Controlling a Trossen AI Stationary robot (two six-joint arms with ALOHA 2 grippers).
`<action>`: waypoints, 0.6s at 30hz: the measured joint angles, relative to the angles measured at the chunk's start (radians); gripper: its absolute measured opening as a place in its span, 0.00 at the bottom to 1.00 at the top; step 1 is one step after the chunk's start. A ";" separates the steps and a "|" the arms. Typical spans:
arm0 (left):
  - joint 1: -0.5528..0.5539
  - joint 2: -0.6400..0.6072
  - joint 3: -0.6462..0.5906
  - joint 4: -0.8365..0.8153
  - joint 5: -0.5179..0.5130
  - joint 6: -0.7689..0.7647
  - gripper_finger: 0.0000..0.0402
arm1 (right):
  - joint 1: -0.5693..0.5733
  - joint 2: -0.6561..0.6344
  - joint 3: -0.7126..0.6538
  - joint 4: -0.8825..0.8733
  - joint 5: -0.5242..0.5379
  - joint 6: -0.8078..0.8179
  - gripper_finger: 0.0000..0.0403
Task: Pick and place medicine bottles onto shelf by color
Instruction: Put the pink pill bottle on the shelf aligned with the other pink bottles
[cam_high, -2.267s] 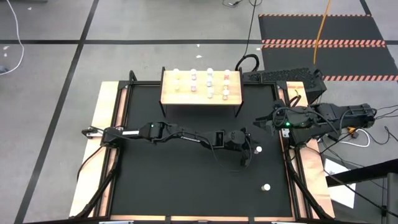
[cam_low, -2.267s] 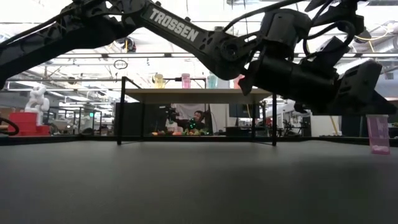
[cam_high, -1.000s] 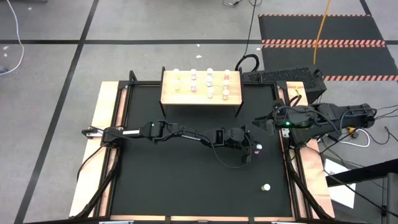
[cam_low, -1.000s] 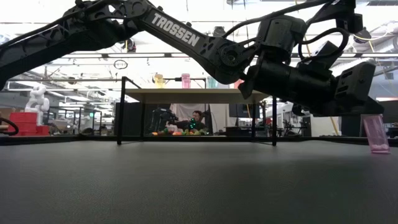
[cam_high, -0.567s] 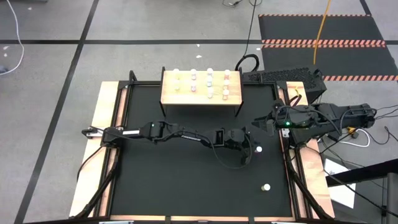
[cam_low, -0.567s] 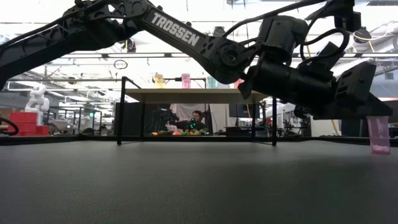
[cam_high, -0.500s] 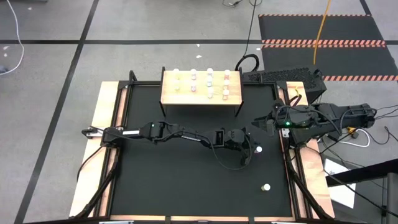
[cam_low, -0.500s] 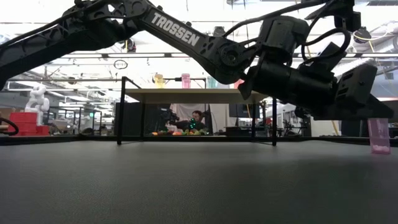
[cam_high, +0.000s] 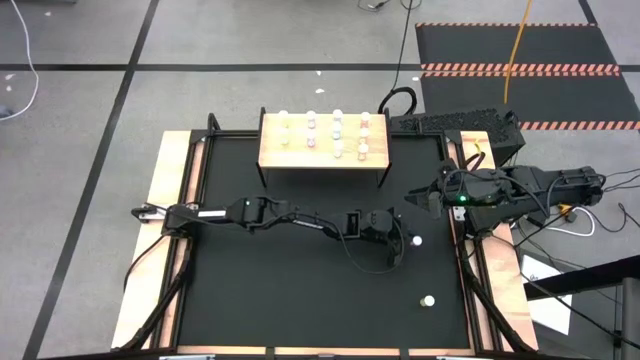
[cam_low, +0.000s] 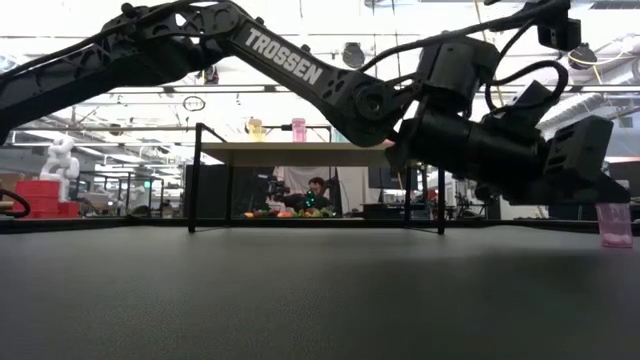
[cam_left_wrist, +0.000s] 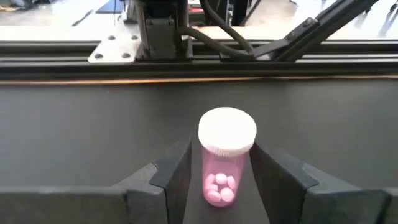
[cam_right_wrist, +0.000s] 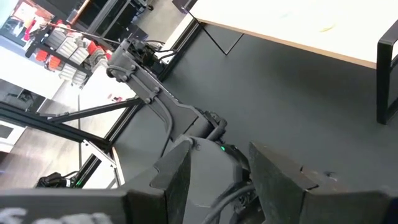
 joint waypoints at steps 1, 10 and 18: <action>0.000 0.000 0.000 0.000 0.000 -0.002 0.40 | 0.000 0.000 0.000 0.000 0.000 0.000 0.38; 0.000 0.000 0.000 0.035 0.000 0.015 0.52 | 0.000 0.000 0.000 -0.001 -0.001 -0.007 0.38; 0.001 0.000 0.000 0.051 0.003 0.037 0.59 | 0.000 0.000 0.000 -0.001 -0.001 -0.011 0.38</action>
